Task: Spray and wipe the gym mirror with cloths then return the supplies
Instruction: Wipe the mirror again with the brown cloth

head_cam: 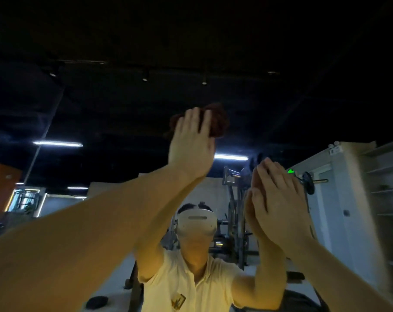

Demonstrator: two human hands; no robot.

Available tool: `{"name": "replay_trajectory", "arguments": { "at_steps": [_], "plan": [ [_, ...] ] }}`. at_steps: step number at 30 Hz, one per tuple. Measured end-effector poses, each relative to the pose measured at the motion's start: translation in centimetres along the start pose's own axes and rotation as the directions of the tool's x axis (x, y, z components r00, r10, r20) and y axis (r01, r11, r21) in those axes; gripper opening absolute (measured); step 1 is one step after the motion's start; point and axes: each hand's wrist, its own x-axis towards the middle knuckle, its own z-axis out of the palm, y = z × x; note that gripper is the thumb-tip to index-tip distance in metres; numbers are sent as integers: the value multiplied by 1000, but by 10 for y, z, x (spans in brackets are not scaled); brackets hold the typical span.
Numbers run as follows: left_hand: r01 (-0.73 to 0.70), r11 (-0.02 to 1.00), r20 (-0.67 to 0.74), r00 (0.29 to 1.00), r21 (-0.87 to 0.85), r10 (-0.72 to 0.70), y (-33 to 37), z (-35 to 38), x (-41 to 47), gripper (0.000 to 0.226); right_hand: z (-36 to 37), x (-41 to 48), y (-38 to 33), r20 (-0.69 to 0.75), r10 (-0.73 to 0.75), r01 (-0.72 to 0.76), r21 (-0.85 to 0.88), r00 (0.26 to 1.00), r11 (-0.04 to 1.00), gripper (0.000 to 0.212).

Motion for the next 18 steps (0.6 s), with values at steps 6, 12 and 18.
{"name": "replay_trajectory", "arguments": {
  "at_steps": [6, 12, 18],
  "plan": [
    [-317, 948, 92, 945, 23, 314, 37, 5, 70, 58, 3, 12, -2, -76, 37, -40, -37, 996, 999, 55],
    [-87, 996, 22, 996, -11, 87, -41, -11, 68, 57, 5, 42, -13, -104, 71, -72, -6, 992, 997, 51],
    [164, 986, 3, 986, 24, -164, -147, -33, 6, 61, 4, 47, -27, -101, 137, -135, 28, 985, 991, 45]
  ]
}}
